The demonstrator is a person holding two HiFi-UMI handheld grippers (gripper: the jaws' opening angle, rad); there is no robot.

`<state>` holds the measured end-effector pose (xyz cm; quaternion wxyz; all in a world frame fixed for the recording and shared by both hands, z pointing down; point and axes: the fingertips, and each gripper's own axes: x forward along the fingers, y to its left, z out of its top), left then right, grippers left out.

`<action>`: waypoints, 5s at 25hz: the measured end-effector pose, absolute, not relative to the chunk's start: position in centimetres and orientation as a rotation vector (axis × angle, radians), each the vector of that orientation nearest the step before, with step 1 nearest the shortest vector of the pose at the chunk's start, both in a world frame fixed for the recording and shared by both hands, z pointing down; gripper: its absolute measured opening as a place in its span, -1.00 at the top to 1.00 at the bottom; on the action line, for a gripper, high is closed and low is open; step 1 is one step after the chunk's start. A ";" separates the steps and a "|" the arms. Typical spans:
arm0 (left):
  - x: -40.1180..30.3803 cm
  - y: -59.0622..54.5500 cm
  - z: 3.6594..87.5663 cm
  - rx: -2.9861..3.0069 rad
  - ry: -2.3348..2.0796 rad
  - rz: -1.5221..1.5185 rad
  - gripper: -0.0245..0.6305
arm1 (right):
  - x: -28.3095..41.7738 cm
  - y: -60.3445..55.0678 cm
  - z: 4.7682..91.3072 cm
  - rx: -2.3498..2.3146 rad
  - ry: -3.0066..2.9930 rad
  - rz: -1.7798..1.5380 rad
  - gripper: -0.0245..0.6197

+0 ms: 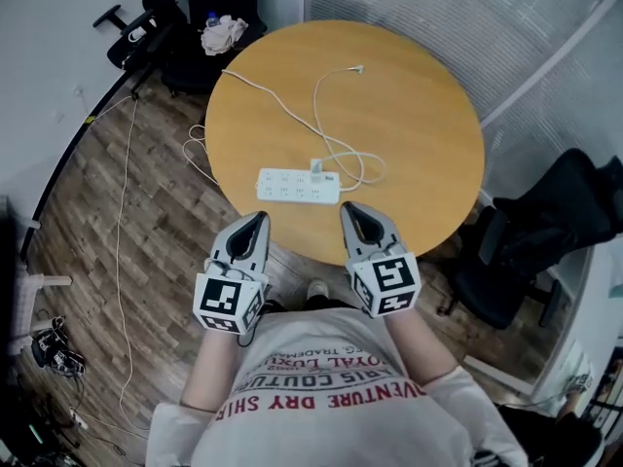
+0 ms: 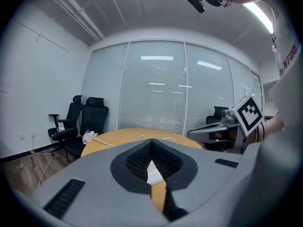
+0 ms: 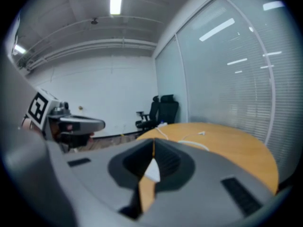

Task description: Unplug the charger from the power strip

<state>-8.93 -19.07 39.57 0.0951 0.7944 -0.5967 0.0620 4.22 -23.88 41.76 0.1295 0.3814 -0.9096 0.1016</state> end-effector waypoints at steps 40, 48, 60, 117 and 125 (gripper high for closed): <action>-7.1 -31.8 65.1 2.436 -0.685 1.019 0.84 | -1.9 -33.8 60.6 1.150 -2.035 0.782 0.21; -6.9 -31.8 65.1 2.404 -0.658 0.994 0.84 | -2.4 -35.0 62.9 1.166 -1.896 0.820 0.23; -6.9 -31.9 65.1 2.426 -0.664 0.997 0.84 | -2.3 -35.6 63.7 1.216 -1.771 0.825 0.42; -14.0 -34.9 35.9 2.643 -1.665 0.123 0.84 | -0.5 -36.2 40.0 1.331 -2.536 0.292 0.44; -14.9 -35.0 35.6 2.621 -1.682 0.104 0.84 | -0.7 -35.9 39.9 1.329 -2.535 0.276 0.44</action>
